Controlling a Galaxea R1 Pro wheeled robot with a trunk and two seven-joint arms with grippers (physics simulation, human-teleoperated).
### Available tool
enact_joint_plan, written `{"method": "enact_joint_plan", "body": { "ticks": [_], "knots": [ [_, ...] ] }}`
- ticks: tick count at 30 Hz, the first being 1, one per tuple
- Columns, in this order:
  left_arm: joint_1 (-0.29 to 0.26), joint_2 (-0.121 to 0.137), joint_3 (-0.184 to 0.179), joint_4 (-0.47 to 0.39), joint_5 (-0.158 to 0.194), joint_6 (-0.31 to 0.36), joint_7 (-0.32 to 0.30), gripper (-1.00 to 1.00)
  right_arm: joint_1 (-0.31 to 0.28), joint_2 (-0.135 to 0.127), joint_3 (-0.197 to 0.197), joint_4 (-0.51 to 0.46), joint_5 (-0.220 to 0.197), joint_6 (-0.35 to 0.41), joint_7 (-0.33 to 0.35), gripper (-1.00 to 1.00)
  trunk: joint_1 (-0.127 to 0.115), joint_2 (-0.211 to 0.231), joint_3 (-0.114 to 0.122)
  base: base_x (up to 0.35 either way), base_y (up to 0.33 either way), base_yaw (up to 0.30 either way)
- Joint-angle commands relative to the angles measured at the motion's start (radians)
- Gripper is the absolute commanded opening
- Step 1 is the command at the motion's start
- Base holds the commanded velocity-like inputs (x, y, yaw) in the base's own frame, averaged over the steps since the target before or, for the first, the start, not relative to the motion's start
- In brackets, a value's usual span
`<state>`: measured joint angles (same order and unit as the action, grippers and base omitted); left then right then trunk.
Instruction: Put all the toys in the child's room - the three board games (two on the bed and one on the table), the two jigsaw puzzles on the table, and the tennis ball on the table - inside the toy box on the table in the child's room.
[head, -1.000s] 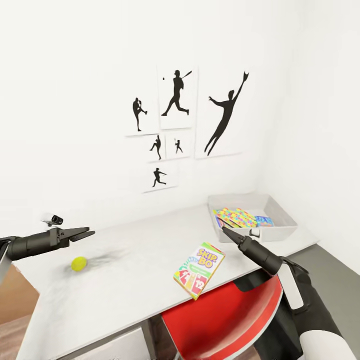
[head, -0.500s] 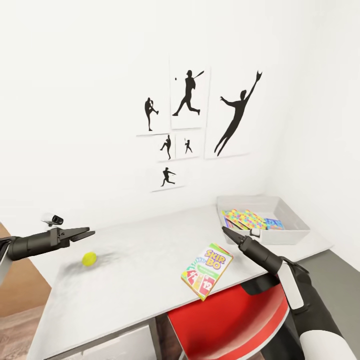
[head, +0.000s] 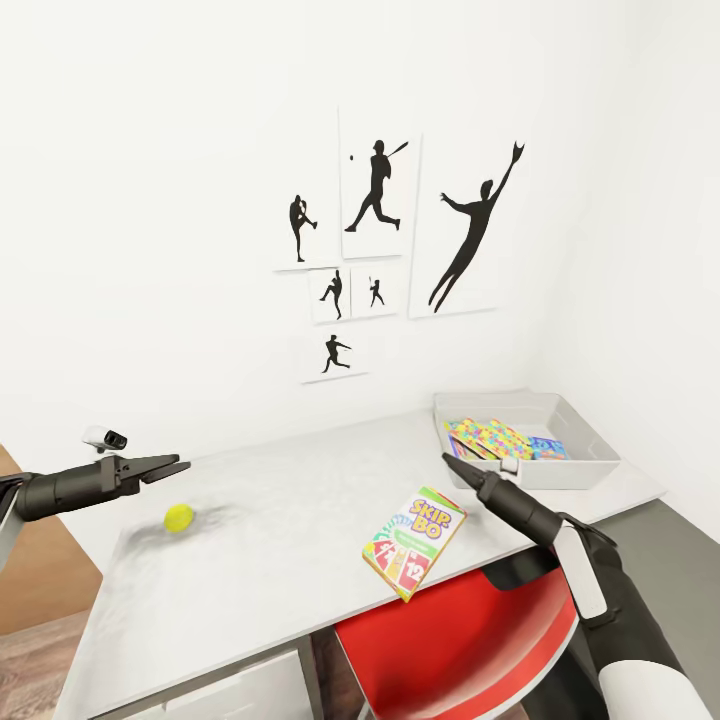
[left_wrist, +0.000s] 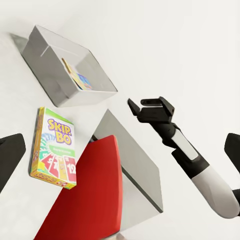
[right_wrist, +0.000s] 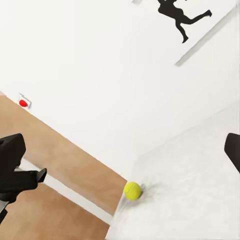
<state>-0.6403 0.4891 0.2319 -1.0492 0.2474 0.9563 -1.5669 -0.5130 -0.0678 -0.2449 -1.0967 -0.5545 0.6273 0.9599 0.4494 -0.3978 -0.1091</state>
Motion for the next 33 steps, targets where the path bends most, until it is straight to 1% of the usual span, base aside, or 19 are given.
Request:
{"method": "enact_joint_plan", "body": {
  "ticks": [1, 9, 11, 16, 18, 19, 21, 23, 25, 26, 28, 30, 31, 32, 33],
  "knots": [
    [-0.001, 0.000, 0.000, 0.000, 0.000, 0.011, -0.004, 1.00, -0.001, 0.000, -0.001, 0.000, -0.005, 0.008, -0.009, 1.00, 0.001, -0.002, -0.002, 0.000, 0.000, 0.000],
    [-0.001, 0.000, 0.000, 0.000, 0.000, 0.010, -0.004, 1.00, -0.001, 0.007, 0.001, -0.008, -0.005, 0.011, -0.069, 1.00, 0.001, -0.002, -0.002, 0.000, 0.000, 0.000],
    [-0.001, 0.000, 0.000, 0.000, 0.000, 0.010, -0.004, 1.00, -0.001, 0.008, 0.001, -0.008, -0.006, 0.015, -0.076, 1.00, 0.001, -0.002, -0.002, 0.000, 0.000, 0.000],
    [-0.001, 0.000, 0.000, 0.000, 0.000, 0.010, -0.004, 1.00, -0.001, 0.010, 0.001, -0.009, -0.003, 0.050, -0.087, 1.00, 0.001, -0.002, -0.002, 0.000, 0.000, 0.000],
    [-0.001, 0.000, 0.000, 0.000, 0.000, 0.010, -0.004, 1.00, -0.001, 0.011, 0.002, -0.009, -0.003, 0.053, -0.108, 1.00, 0.001, -0.002, -0.002, 0.000, 0.000, 0.000],
    [-0.001, 0.000, 0.000, 0.000, 0.000, 0.010, -0.004, 1.00, -0.001, 0.013, 0.008, -0.009, -0.003, 0.056, -0.167, 1.00, 0.001, -0.002, -0.002, 0.000, 0.000, 0.000],
    [-0.001, 0.000, 0.000, 0.000, 0.000, 0.010, -0.004, 1.00, -0.001, 0.014, 0.011, -0.010, -0.003, 0.056, -0.202, 1.00, 0.001, -0.002, -0.002, 0.000, 0.000, 0.000],
    [-0.001, -0.002, 0.000, 0.000, 0.000, 0.010, -0.004, 1.00, -0.001, 0.016, 0.018, -0.028, -0.003, 0.062, -0.255, 1.00, 0.001, -0.002, -0.002, 0.000, 0.000, 0.000],
    [0.000, -0.004, -0.001, 0.000, 0.000, 0.010, -0.004, 1.00, -0.001, 0.021, 0.040, -0.071, -0.003, 0.093, -0.322, 1.00, 0.001, -0.002, -0.002, 0.000, 0.000, 0.000],
    [-0.001, -0.004, -0.001, 0.000, 0.000, 0.010, -0.004, 1.00, -0.001, 0.024, 0.048, -0.084, -0.003, 0.106, -0.343, 1.00, 0.001, -0.002, -0.002, 0.000, 0.000, 0.000],
    [-0.001, -0.007, -0.002, 0.000, -0.001, 0.010, -0.004, 1.00, -0.001, 0.037, 0.073, -0.131, -0.006, 0.168, -0.442, 1.00, 0.001, -0.002, -0.002, 0.000, 0.000, 0.000],
    [-0.001, -0.008, -0.003, 0.000, -0.002, 0.010, -0.004, 1.00, -0.011, 0.052, 0.085, -0.169, -0.012, 0.246, -0.552, 1.00, 0.001, -0.002, -0.002, 0.000, 0.000, 0.000],
    [-0.001, -0.008, -0.003, 0.000, -0.002, 0.010, -0.004, 1.00, -0.026, 0.061, 0.089, -0.182, -0.014, 0.288, -0.605, 1.00, 0.001, -0.002, -0.002, 0.000, 0.000, 0.000],
    [-0.001, -0.008, -0.003, 0.000, -0.002, 0.010, -0.004, 1.00, -0.037, 0.066, 0.090, -0.187, -0.015, 0.309, -0.631, 1.00, 0.001, -0.002, -0.002, 0.000, 0.000, 0.000],
    [-0.001, -0.009, -0.003, 0.000, -0.002, 0.010, -0.004, 1.00, -0.062, 0.077, 0.092, -0.194, -0.016, 0.343, -0.681, 1.00, 0.001, -0.002, -0.002, 0.000, 0.000, 0.000]
  ]
}}
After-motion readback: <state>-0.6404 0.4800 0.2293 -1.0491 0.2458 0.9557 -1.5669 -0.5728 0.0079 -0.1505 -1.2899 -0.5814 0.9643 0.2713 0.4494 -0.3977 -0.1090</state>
